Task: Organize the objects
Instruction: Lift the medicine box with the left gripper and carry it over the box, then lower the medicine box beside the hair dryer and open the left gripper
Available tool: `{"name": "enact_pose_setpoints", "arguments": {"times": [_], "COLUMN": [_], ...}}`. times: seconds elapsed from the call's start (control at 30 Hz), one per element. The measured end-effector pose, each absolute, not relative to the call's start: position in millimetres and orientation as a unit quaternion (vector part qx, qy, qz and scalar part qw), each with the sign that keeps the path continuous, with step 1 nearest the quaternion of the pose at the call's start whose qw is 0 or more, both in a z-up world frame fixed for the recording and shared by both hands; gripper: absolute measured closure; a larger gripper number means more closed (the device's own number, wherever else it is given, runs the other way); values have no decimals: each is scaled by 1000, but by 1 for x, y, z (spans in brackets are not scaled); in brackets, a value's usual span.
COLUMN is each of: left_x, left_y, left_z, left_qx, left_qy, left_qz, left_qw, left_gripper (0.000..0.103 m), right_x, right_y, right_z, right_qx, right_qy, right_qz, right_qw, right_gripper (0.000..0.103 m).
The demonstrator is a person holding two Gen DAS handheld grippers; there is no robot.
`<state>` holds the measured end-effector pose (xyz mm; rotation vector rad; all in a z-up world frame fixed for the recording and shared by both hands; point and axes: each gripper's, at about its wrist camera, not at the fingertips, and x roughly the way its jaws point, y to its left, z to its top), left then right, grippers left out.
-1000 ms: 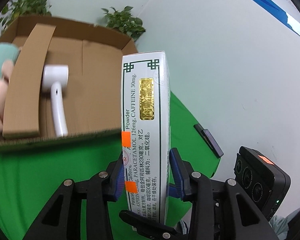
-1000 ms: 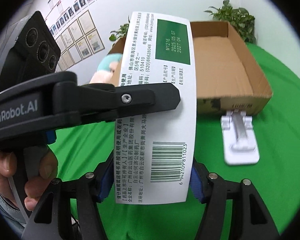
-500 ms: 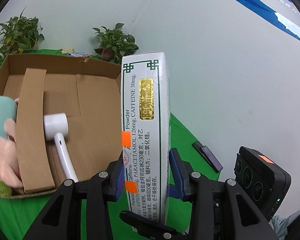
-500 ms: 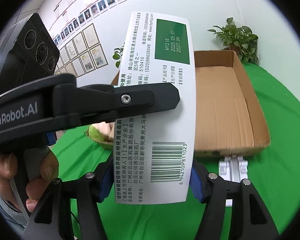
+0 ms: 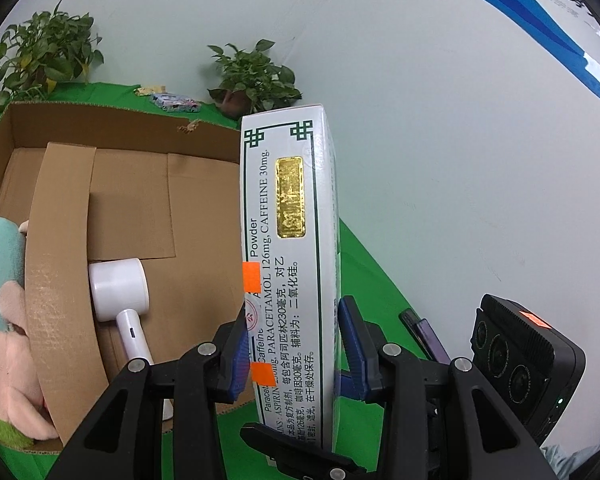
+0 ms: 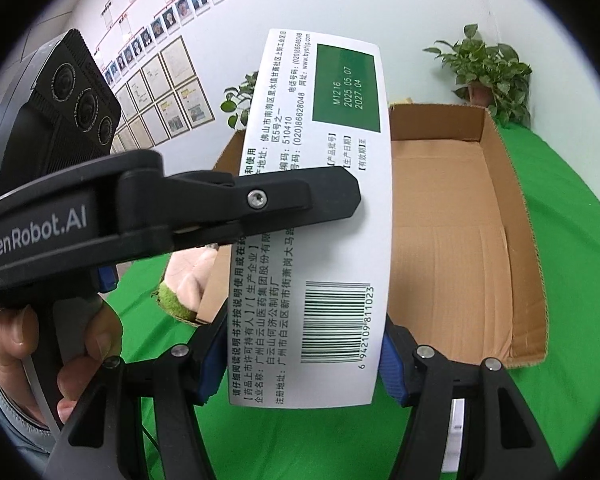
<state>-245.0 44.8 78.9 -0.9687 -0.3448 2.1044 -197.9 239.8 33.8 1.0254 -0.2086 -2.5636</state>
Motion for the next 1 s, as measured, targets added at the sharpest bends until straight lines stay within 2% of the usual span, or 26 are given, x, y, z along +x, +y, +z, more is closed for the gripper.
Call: {"name": "enact_pose_setpoints", "arguments": {"times": [0.37, 0.83, 1.0], "left_x": [-290, -336, -347], "left_y": [51, 78, 79], "left_z": [29, -38, -54], "left_qx": [-425, -503, -521], "left_qy": [-147, -119, -123], "left_qz": [820, 801, 793], "left_qw": [355, 304, 291], "left_gripper": [65, 65, 63], "right_x": [-243, -281, -284], "right_y": [250, 275, 274], "right_z": [2, -63, -76], "right_qx": [413, 483, 496], "right_qy": [-91, -152, -144], "right_qz": [-882, -831, -827], "right_qw": [208, 231, 222], "right_gripper": [41, 41, 41]}}
